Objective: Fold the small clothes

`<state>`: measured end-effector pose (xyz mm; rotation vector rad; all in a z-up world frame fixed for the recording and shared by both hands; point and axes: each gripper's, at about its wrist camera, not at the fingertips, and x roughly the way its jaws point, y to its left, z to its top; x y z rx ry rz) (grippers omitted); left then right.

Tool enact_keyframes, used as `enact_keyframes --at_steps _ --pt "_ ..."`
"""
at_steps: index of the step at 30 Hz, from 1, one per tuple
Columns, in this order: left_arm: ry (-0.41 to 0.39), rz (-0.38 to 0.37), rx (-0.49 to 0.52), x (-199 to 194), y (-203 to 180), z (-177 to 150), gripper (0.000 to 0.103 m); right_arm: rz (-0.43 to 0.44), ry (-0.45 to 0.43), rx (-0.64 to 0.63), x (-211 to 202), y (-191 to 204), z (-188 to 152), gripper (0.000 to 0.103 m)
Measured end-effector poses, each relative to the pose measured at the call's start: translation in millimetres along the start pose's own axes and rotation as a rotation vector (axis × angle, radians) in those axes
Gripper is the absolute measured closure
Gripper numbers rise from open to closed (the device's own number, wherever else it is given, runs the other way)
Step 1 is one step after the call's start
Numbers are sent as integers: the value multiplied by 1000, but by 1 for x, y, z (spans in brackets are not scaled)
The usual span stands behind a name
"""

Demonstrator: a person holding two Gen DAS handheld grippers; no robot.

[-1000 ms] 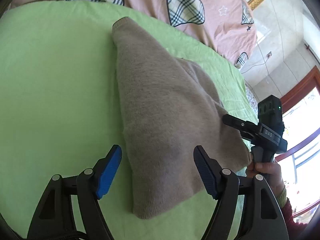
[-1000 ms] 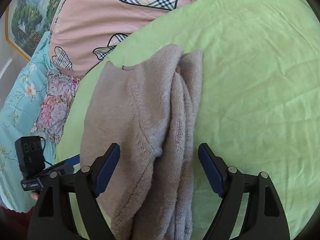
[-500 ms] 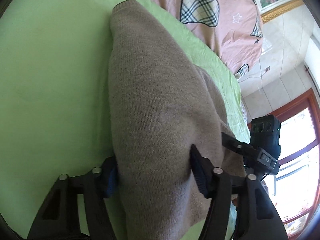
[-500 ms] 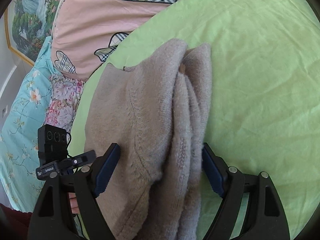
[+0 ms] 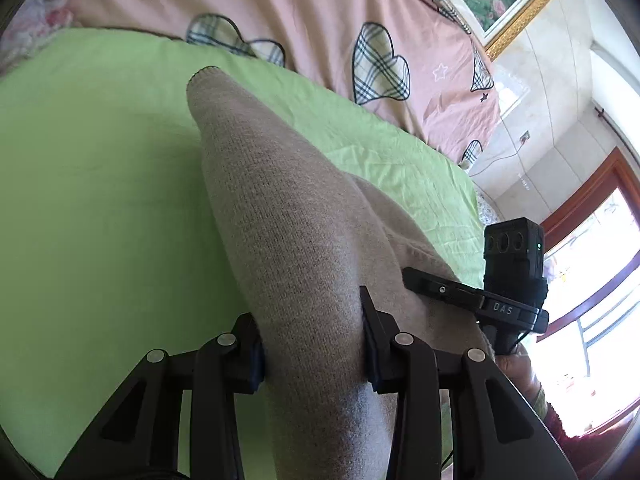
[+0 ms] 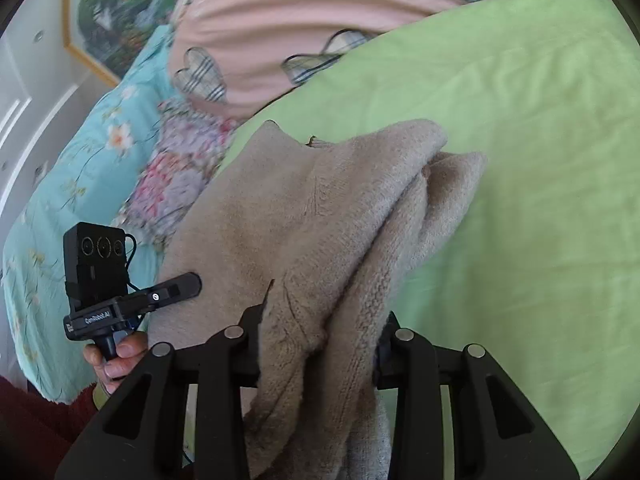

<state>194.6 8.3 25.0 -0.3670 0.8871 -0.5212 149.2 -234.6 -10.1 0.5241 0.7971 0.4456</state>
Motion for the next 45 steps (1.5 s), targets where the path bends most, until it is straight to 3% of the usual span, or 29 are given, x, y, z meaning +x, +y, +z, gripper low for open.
enact_keyframes --at_steps 4,7,9,10,11,13,16,20,21,24,26,28,31,33,38,40,41,43,45 --pt "-8 39 9 -23 19 -23 65 53 42 -11 30 19 -11 66" --pt "27 45 -43 -16 42 -42 64 26 73 -21 45 24 -19 66" --pt "27 45 -68 -11 52 -50 53 8 92 -5 49 19 -25 64" --pt "29 36 -78 -10 55 -52 48 5 104 10 51 17 -25 59" --pt "31 37 -86 -11 58 -51 38 -16 115 12 51 16 -26 54" --pt "16 44 -80 -15 61 -47 35 -70 125 -19 47 21 -24 38" --pt "-16 43 -98 -26 75 -34 34 -151 78 -41 29 24 -11 31" --pt "-47 48 -155 -29 95 -14 32 -147 -11 1 16 19 19 31" --pt "-35 55 -174 -25 99 -9 32 -142 -12 -2 20 19 27 34" --pt "-20 52 -215 -16 108 -5 32 -120 18 -16 43 18 46 59" --pt "-10 56 -230 -11 110 -5 32 -146 70 0 67 18 53 61" --pt "-5 59 -244 -9 110 -5 32 -154 85 10 75 14 54 90" --pt "-9 64 -231 -11 107 -4 32 -66 -19 6 44 18 53 94" --pt "-4 69 -209 -8 104 -1 30 -54 -82 -18 17 19 49 95" --pt "6 109 -180 13 103 23 28 -83 -36 38 27 -11 36 95" --pt "5 145 -175 22 108 38 31 -66 -30 85 30 -23 33 95" --pt "2 164 -172 26 111 46 37 -61 -40 91 28 -27 32 95" --pt "1 194 -149 37 115 62 57 -64 -56 68 22 -24 35 95" --pt "-1 247 -125 49 119 76 92 -76 -52 42 23 -21 39 95"
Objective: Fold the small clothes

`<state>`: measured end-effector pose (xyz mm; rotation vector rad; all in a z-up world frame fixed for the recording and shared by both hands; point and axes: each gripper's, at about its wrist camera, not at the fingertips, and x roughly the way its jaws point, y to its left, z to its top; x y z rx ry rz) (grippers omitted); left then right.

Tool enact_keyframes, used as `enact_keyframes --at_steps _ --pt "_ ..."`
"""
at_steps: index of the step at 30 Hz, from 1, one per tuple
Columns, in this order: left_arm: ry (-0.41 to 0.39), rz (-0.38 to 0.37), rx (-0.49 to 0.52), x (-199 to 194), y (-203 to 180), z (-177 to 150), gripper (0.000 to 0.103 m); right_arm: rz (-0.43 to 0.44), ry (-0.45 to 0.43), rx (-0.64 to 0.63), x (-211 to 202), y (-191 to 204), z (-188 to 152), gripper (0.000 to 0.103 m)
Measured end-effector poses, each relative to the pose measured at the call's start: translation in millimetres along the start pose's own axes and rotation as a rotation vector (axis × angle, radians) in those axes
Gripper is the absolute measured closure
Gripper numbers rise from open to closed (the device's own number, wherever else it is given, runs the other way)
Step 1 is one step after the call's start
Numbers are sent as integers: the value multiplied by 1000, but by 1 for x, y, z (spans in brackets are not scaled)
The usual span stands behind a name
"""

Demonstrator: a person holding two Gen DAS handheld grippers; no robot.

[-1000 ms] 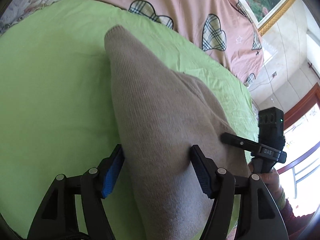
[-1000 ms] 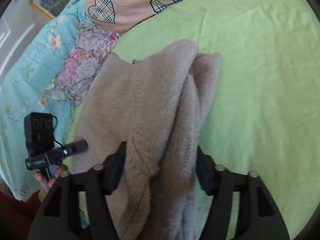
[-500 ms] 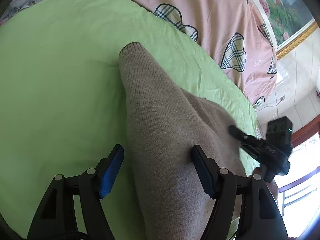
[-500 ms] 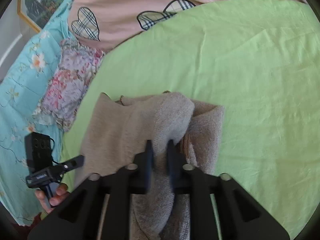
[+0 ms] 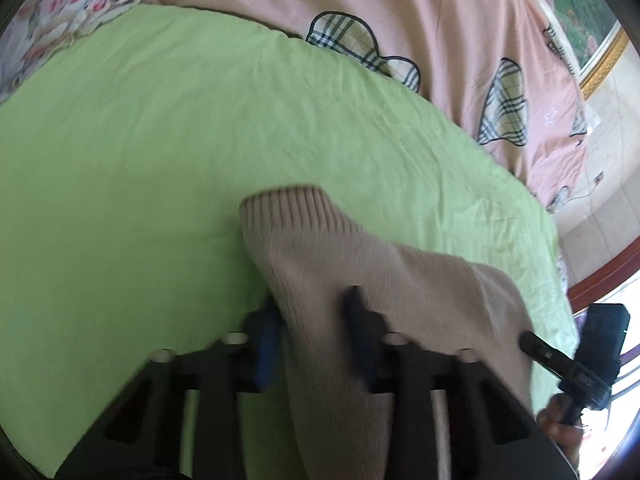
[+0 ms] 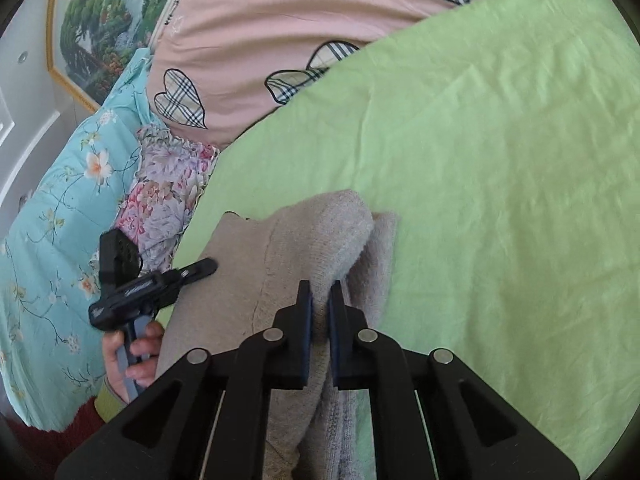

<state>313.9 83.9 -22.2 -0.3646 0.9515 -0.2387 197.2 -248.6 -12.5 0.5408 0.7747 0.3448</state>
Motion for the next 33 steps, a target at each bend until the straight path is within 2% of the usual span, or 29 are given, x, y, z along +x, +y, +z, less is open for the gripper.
enact_keyframes --at_steps 2,5,7,10,12,13,17,20,22,23,24,27,33 --pt "-29 73 21 8 -2 10 97 -10 14 -11 6 -1 5 95" --pt "-48 142 37 18 -2 21 97 -81 52 -57 21 -6 9 95" --pt "-42 148 17 19 2 22 97 -87 87 -39 32 -14 6 95" --pt "-46 146 -2 1 3 19 94 -67 79 -13 24 -16 5 93" --pt "-67 133 0 -23 1 7 93 -75 57 4 9 -15 4 82" --pt "-75 122 9 -36 -1 -2 91 -78 49 11 2 -14 2 76" --pt "-98 67 80 -88 -15 -55 81 -61 23 13 -35 -9 -17 71" --pt "-93 49 148 -120 -26 -107 66 -50 27 2 -56 -2 -40 66" --pt "-88 39 194 -137 -31 -142 65 -50 35 -11 -67 3 -58 58" --pt "-82 36 210 -143 -34 -157 62 -55 40 -20 -73 6 -68 56" --pt "-71 32 220 -148 -36 -173 56 -57 44 -24 -76 7 -75 51" --pt "-40 23 256 -152 -43 -213 55 -59 65 -39 -82 12 -95 47" --pt "-2 37 273 -139 -51 -248 55 -63 99 -50 -75 15 -113 47"
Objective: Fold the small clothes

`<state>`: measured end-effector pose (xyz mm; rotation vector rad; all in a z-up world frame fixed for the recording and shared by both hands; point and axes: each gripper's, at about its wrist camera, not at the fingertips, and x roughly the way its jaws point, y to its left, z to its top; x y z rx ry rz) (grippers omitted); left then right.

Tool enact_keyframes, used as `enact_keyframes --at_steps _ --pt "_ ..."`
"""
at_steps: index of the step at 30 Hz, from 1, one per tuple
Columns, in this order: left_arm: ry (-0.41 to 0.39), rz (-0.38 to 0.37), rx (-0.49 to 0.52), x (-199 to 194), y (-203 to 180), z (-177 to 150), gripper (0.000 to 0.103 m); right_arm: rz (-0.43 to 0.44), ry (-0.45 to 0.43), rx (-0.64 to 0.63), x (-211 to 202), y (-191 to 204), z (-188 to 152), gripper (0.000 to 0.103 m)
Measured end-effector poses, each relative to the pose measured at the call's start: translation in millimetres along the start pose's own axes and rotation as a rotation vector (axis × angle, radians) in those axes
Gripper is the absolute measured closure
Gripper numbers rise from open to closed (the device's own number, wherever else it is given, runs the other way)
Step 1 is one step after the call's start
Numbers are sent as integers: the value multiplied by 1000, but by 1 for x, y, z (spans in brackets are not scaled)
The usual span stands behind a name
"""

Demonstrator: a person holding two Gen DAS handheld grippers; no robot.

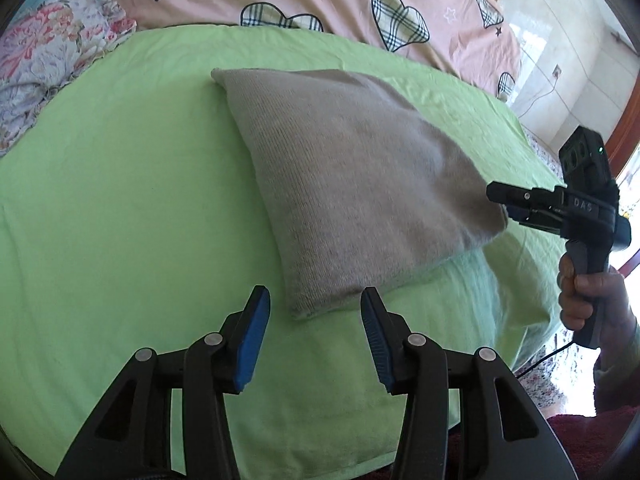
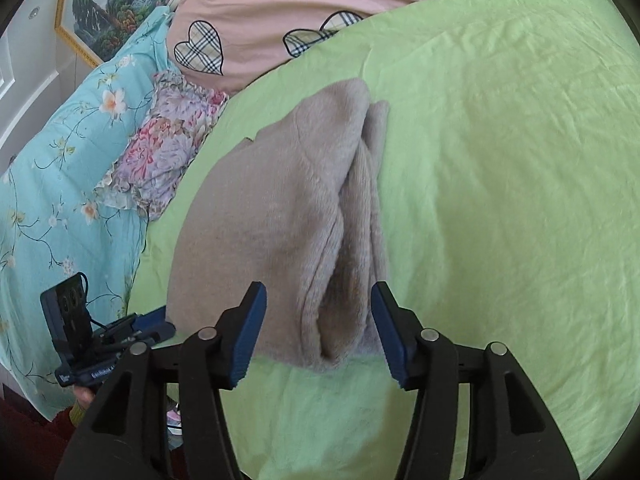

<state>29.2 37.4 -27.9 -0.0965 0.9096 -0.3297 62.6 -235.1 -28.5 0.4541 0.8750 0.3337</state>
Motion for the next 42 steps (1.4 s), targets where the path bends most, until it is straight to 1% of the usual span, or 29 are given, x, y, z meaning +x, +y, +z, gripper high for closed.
enact_keyframes --at_steps 2,6,9,10,11,12,13,14,15,17,18,19,21,22,24,26,28,31,33,37,40,42 --pt "1 21 3 6 -3 -2 55 2 0 -7 2 3 -1 47" --pt "8 103 -15 24 3 -3 55 6 9 -11 7 5 -3 47" --pt "-26 125 -58 18 5 -2 57 9 14 -4 11 4 -6 48" --pt "-40 132 -72 15 6 -1 58 15 15 -3 13 5 -6 52" --pt "-54 133 -84 13 5 -2 63 23 19 -5 16 5 -6 58" --pt "-61 128 -90 11 4 -2 76 22 32 -11 20 5 -5 76" --pt "-59 118 -86 12 2 -1 86 13 43 -17 22 6 -4 97" --pt "-49 125 -76 13 -2 -1 91 0 48 -30 23 8 -1 97" --pt "-45 155 -57 13 -8 -1 92 -7 33 -47 18 12 3 97" --pt "-30 184 -28 13 -16 1 93 10 -46 -98 -8 25 15 97" --pt "-22 184 -26 11 -19 1 94 9 -77 -132 -21 31 22 97" --pt "-15 175 -30 11 -19 2 94 -15 -92 -170 -33 35 27 97" --pt "7 156 -36 11 -20 1 95 -71 -83 -207 -37 32 29 97" --pt "16 154 -38 12 -21 2 95 -101 -67 -216 -33 26 27 97" --pt "38 144 -39 15 -19 2 95 -168 -13 -217 -15 10 18 97" --pt "72 153 -38 22 -19 -2 95 -205 48 -184 6 -10 4 97" --pt "93 147 -53 26 -17 -4 95 -213 64 -149 16 -24 -3 97" --pt "90 128 -76 26 -11 -4 95 -195 38 -101 13 -29 -1 97" --pt "95 115 -92 27 -9 -5 94 -198 43 -102 15 -28 -1 97" --pt "106 94 -73 23 -8 -8 94 -216 50 -112 16 -28 -3 97" --pt "120 21 -72 14 -4 -13 94 -213 50 -96 15 -33 -5 95" --pt "102 -41 -55 -1 -3 -16 94 -218 56 -93 15 -33 -6 94"
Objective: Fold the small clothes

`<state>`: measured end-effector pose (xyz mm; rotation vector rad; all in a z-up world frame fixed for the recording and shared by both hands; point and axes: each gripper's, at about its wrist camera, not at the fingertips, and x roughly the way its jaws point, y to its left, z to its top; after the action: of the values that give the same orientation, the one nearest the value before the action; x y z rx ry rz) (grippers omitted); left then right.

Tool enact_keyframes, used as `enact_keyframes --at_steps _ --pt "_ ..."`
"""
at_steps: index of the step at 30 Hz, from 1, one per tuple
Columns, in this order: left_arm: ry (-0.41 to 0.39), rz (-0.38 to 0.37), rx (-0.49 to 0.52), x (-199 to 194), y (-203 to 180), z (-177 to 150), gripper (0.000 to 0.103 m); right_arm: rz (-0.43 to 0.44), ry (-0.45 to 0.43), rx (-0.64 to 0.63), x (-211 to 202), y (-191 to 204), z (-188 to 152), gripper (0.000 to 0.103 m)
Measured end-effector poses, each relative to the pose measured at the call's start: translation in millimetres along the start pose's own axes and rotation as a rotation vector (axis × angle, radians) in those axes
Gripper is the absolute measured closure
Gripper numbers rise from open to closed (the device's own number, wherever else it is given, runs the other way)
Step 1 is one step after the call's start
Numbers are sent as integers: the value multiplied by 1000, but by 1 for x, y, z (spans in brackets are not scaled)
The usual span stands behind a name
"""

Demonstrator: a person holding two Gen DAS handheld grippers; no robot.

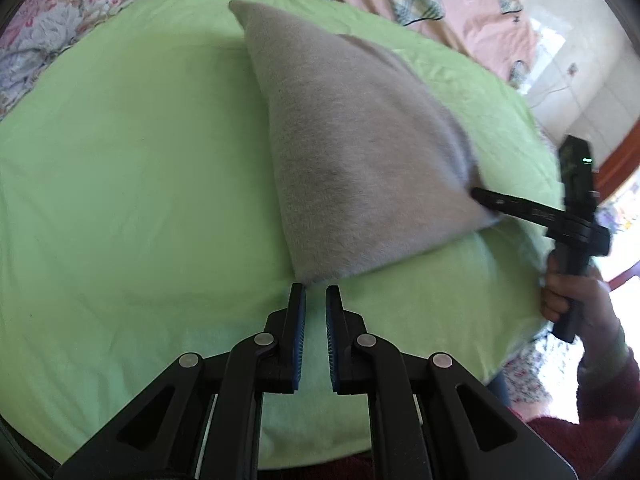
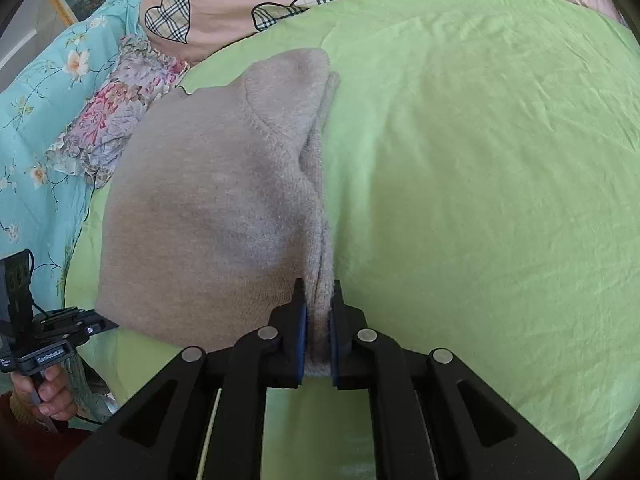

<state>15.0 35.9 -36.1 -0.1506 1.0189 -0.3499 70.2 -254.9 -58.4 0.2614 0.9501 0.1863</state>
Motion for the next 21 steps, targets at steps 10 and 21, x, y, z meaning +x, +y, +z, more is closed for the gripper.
enact_keyframes --at_steps 10,21 --pt "-122 -55 70 -34 -8 39 92 -101 -65 44 -42 -6 10 73" --pt "-174 -84 21 -1 -9 97 89 82 -130 -110 -16 72 78 70"
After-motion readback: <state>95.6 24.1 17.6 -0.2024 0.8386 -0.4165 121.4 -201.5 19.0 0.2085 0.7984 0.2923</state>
